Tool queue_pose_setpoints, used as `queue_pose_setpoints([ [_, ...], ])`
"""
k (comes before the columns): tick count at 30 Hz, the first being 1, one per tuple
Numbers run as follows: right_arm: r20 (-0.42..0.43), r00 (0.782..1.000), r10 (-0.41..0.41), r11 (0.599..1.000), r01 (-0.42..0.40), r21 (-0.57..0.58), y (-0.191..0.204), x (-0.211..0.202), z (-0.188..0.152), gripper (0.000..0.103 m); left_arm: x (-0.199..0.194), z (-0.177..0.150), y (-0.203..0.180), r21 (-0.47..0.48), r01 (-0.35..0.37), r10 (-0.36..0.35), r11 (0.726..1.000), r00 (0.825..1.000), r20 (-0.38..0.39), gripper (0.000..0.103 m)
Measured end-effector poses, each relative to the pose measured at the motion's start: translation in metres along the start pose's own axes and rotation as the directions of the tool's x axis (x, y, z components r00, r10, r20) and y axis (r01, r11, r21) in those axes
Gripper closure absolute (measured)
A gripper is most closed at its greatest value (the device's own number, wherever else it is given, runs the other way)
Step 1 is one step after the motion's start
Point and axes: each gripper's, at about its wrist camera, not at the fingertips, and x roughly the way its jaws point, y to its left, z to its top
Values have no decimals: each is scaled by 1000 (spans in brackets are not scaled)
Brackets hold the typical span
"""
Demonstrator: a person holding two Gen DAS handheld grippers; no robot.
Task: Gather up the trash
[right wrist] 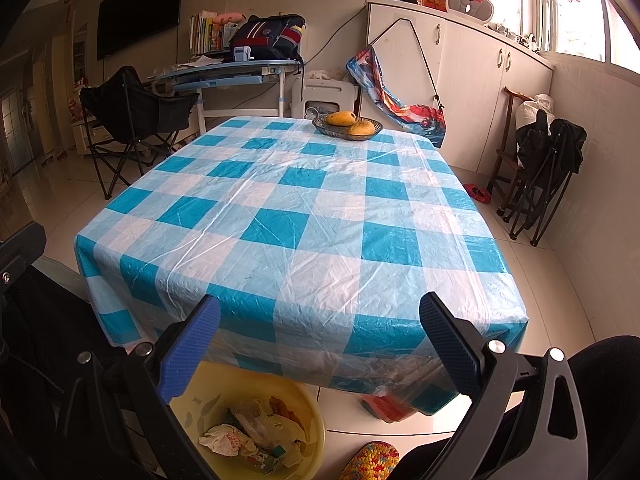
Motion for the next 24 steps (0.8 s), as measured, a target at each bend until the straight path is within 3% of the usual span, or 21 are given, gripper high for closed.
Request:
queue_pose_setpoints([
  [3, -3, 1000, -3, 1000, 3, 11, -1, 1, 0, 8, -7, 5, 2, 22, -25, 24, 999, 999, 27, 7],
  [13, -2, 1000, -1, 999, 1, 49, -3, -2, 4, 8, -21, 5, 14, 30, 17, -19, 999, 999, 45, 7],
  [19, -49, 999, 0, 997, 4, 77, -8, 10, 14, 8, 6, 3, 31, -69, 94, -101, 993, 989, -106, 7],
  [24, -91, 996, -19, 992, 31, 123, -26, 35, 33, 8, 19, -1, 33, -113, 126, -142, 986, 979, -146, 7],
])
